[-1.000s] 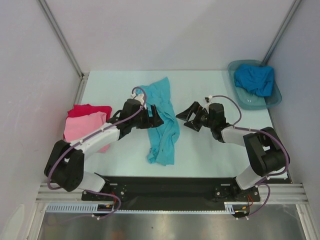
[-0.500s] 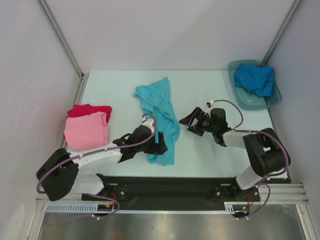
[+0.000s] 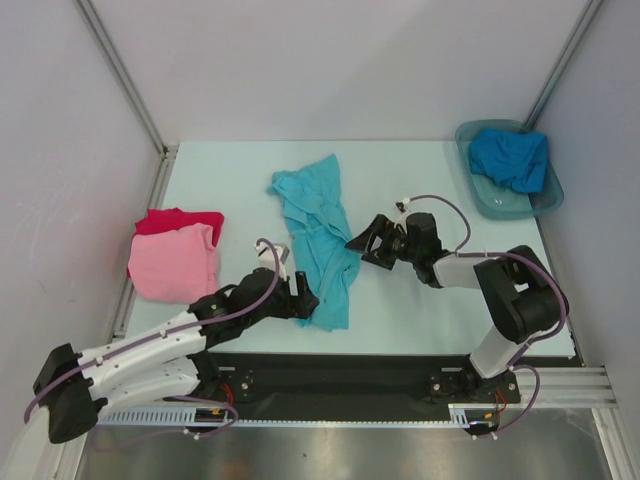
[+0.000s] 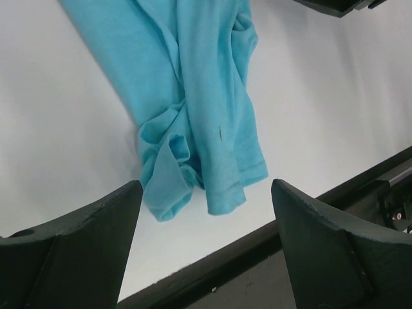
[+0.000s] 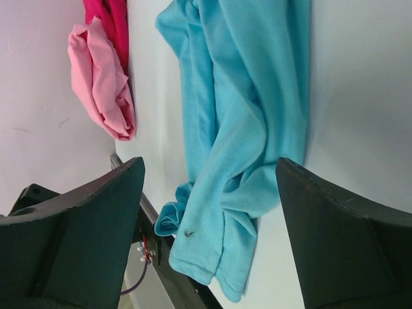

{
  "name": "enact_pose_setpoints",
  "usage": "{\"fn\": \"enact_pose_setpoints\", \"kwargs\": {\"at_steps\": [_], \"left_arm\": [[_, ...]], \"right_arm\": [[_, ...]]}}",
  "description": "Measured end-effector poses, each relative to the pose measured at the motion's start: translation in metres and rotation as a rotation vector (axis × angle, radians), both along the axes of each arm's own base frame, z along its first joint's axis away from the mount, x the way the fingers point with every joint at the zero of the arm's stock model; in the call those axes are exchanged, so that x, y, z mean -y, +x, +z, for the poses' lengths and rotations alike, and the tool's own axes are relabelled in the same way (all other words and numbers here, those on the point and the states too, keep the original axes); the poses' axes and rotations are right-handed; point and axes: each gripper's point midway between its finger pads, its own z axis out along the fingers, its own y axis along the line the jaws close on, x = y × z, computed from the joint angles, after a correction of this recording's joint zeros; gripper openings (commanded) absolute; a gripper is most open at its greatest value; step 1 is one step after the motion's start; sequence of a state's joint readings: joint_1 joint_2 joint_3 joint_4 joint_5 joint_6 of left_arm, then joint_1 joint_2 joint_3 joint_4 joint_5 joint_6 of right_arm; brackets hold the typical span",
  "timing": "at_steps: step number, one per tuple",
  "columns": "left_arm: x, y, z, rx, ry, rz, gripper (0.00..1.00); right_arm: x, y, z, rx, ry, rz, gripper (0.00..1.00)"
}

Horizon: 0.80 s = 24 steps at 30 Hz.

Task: Fold and stack the t-shirts
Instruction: Fold the tshirt

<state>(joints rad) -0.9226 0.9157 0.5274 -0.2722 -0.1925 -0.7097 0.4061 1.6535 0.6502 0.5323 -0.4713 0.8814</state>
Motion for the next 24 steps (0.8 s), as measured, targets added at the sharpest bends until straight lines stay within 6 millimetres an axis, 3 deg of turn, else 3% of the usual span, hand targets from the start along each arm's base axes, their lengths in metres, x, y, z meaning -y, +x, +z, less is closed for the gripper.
{"fn": "enact_pose_setpoints", "kwargs": {"at_steps": [10, 13, 17, 24], "left_arm": [[-0.037, -0.028, -0.036, -0.055, 0.021, 0.072, 0.87], [-0.042, -0.030, -0.035, -0.053, 0.016, 0.086, 0.87], [-0.046, -0.029, -0.031, -0.037, 0.009, 0.098, 0.87], [-0.049, -0.030, -0.026, -0.028, 0.003, 0.102, 0.87]], "right_arm": [[-0.019, -0.001, -0.005, -0.012, 0.001, 0.042, 0.75], [-0.023, -0.003, -0.007, -0.015, 0.004, 0.053, 0.73], [-0.029, -0.003, -0.003, -0.010, 0.033, 0.061, 0.62], [-0.036, -0.002, 0.005, 0.004, 0.097, 0.077, 0.61]]}}
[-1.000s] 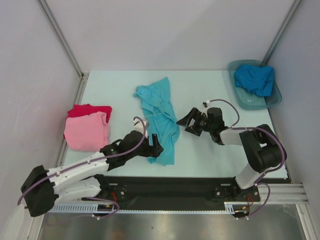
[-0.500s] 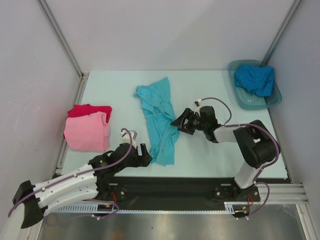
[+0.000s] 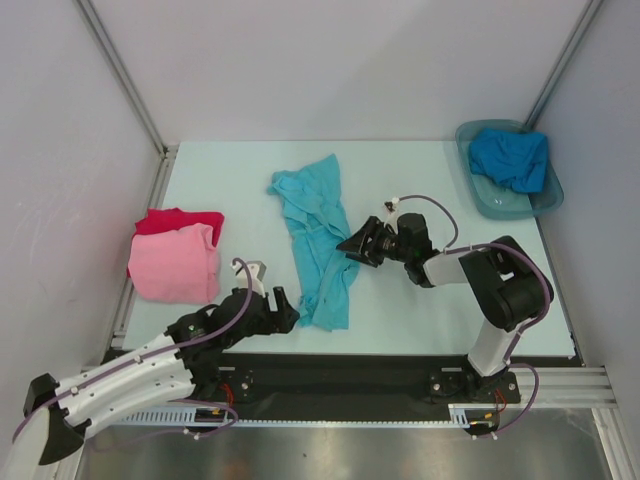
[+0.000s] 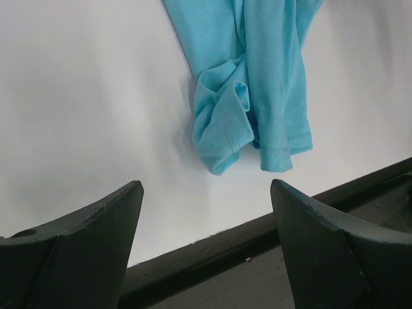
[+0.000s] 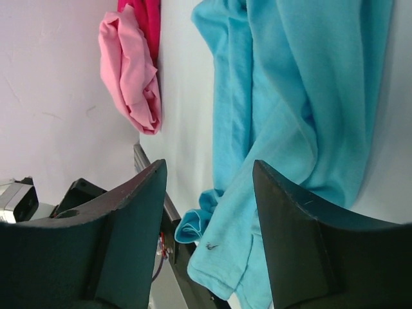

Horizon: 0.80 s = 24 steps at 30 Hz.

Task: Fold and stack the t-shirts
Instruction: Fold the tshirt

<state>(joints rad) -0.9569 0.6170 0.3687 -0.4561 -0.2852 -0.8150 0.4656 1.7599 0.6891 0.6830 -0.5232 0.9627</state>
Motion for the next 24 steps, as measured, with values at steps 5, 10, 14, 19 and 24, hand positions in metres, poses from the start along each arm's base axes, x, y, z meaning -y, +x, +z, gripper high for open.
{"fn": "enact_pose_setpoints", "kwargs": {"at_steps": [5, 10, 14, 19, 24], "left_arm": [[0.001, 0.000, 0.012, 0.018, -0.025, 0.000, 0.86], [0.001, 0.001, 0.016, 0.025, -0.035, -0.001, 0.87], [0.001, 0.000, 0.015, 0.021, -0.029, -0.001, 0.87], [0.001, 0.000, 0.016, 0.024, -0.033, -0.002, 0.87], [0.000, 0.000, 0.018, 0.030, -0.040, -0.002, 0.87]], "right_arm": [[-0.001, -0.002, 0.003, 0.005, 0.009, 0.011, 0.65], [0.005, -0.005, 0.007, 0.012, -0.018, 0.015, 0.65], [0.012, -0.002, 0.008, 0.026, -0.024, 0.003, 0.65], [0.019, -0.004, -0.009, 0.000, -0.032, -0.008, 0.64], [0.017, -0.004, -0.033, -0.049, -0.034, -0.002, 0.63]]}}
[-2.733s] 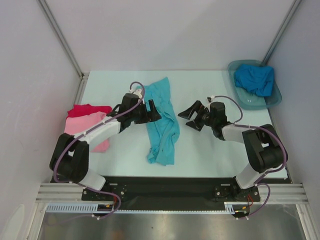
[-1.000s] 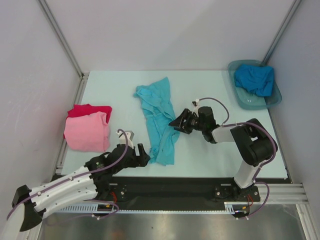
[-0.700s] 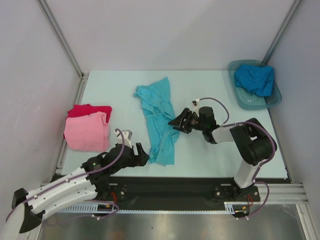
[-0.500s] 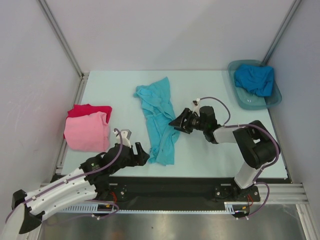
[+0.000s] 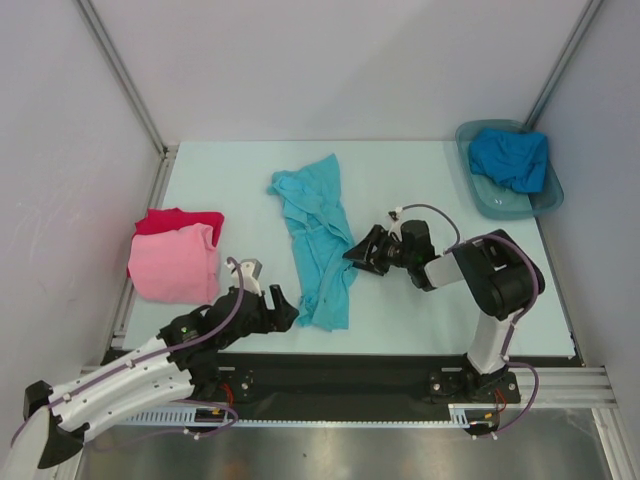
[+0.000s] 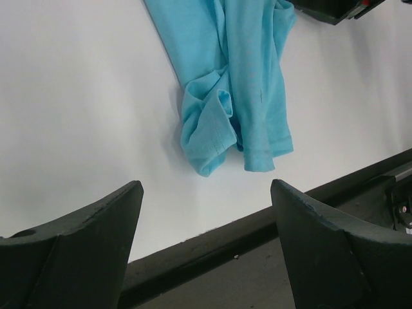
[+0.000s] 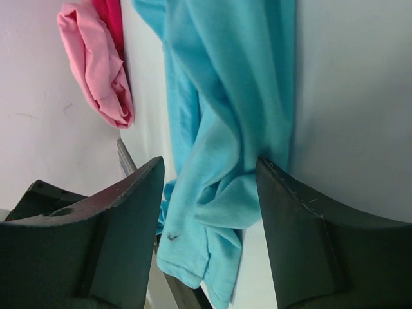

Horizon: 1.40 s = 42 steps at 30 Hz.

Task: Fold and stack the t-shirts
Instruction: Fold the tshirt

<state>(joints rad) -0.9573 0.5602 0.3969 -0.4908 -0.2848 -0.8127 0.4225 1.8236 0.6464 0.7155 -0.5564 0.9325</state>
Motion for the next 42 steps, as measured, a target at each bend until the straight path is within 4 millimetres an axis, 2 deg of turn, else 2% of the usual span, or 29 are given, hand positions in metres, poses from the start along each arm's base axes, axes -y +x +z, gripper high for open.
{"fn": "enact_pose_setpoints", "kwargs": {"at_steps": [3, 7, 10, 12, 13, 15, 16, 17, 27, 30, 36, 39, 42], "left_arm": [[0.000, 0.000, 0.000, 0.001, -0.001, 0.000, 0.87], [-0.001, -0.001, -0.001, -0.002, 0.004, 0.000, 0.87], [-0.001, -0.001, -0.001, -0.003, 0.007, -0.001, 0.87], [-0.002, -0.001, -0.002, -0.005, 0.010, -0.001, 0.87], [-0.002, -0.001, -0.002, -0.007, 0.012, -0.001, 0.87], [-0.002, -0.001, -0.003, -0.008, 0.014, -0.001, 0.87], [-0.002, -0.001, -0.002, -0.008, 0.014, 0.000, 0.87], [-0.002, -0.001, -0.002, -0.008, 0.014, 0.000, 0.87], [-0.004, -0.002, -0.003, -0.012, 0.019, 0.000, 0.87], [-0.003, -0.002, -0.001, -0.011, 0.018, 0.000, 0.87], [-0.001, -0.001, 0.003, -0.007, 0.013, -0.001, 0.87], [-0.002, -0.001, 0.003, -0.007, 0.013, -0.001, 0.87], [-0.001, -0.001, 0.004, -0.005, 0.012, -0.001, 0.87]], "right_arm": [[-0.002, -0.002, -0.010, -0.028, 0.004, 0.004, 0.63], [-0.005, 0.000, -0.009, -0.016, 0.015, 0.008, 0.60], [-0.010, 0.003, -0.009, -0.013, 0.022, 0.015, 0.55], [-0.015, 0.005, -0.007, -0.010, 0.028, 0.019, 0.45], [-0.017, 0.006, -0.006, -0.009, 0.031, 0.021, 0.35], [-0.020, 0.007, -0.005, -0.005, 0.035, 0.025, 0.23], [-0.021, 0.008, -0.004, -0.002, 0.036, 0.028, 0.07], [-0.023, 0.008, -0.004, 0.000, 0.038, 0.030, 0.00], [-0.029, 0.005, -0.005, -0.019, 0.023, 0.049, 0.00], [-0.045, 0.004, 0.003, -0.012, 0.018, 0.085, 0.00], [-0.096, -0.013, 0.028, 0.046, 0.004, 0.209, 0.00], [-0.114, -0.025, 0.033, 0.062, -0.013, 0.258, 0.00], [-0.122, -0.038, 0.029, 0.058, -0.040, 0.293, 0.00]]}}
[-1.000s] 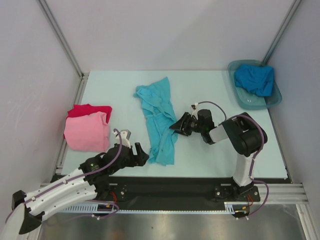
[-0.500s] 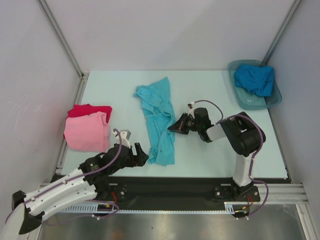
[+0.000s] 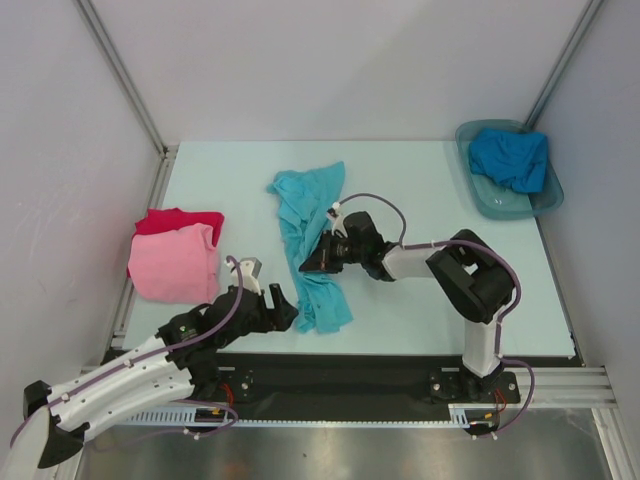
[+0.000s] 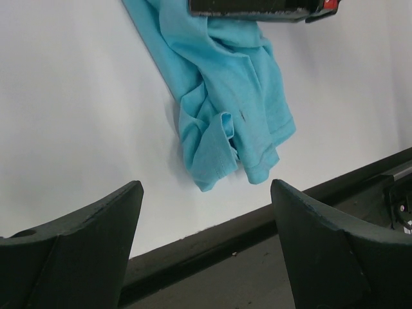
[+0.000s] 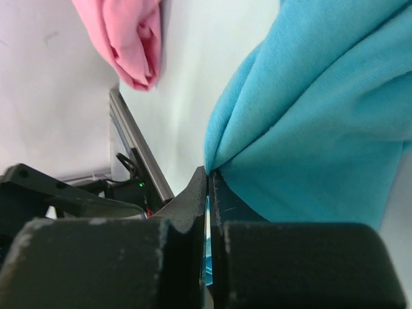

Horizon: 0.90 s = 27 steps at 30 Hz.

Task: Fold and stack the t-shirts
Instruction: Fold the tshirt

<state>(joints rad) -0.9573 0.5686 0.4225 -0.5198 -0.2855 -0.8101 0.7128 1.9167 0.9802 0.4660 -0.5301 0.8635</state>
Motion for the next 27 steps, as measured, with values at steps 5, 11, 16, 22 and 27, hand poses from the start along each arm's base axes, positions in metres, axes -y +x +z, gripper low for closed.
{"fn": "enact_pose_setpoints", "kwargs": {"at_steps": [5, 11, 16, 22, 27], "left_arm": [[0.001, 0.001, 0.003, 0.004, -0.004, -0.001, 0.87], [0.001, 0.001, 0.005, 0.009, -0.007, -0.002, 0.87], [0.001, 0.001, 0.005, 0.009, -0.004, -0.004, 0.87], [0.007, 0.004, 0.003, 0.008, -0.006, -0.005, 0.87], [0.011, 0.006, -0.009, 0.000, -0.004, -0.011, 0.87]], "right_arm": [[0.007, -0.008, -0.018, -0.042, -0.061, -0.006, 0.31], [0.025, -0.004, -0.031, -0.069, -0.098, -0.049, 0.85], [0.044, 0.008, -0.006, -0.013, -0.074, -0.103, 0.90], [0.064, 0.029, 0.042, 0.087, -0.016, -0.156, 0.90], [0.080, 0.028, 0.063, 0.137, -0.005, -0.177, 0.90]]}}
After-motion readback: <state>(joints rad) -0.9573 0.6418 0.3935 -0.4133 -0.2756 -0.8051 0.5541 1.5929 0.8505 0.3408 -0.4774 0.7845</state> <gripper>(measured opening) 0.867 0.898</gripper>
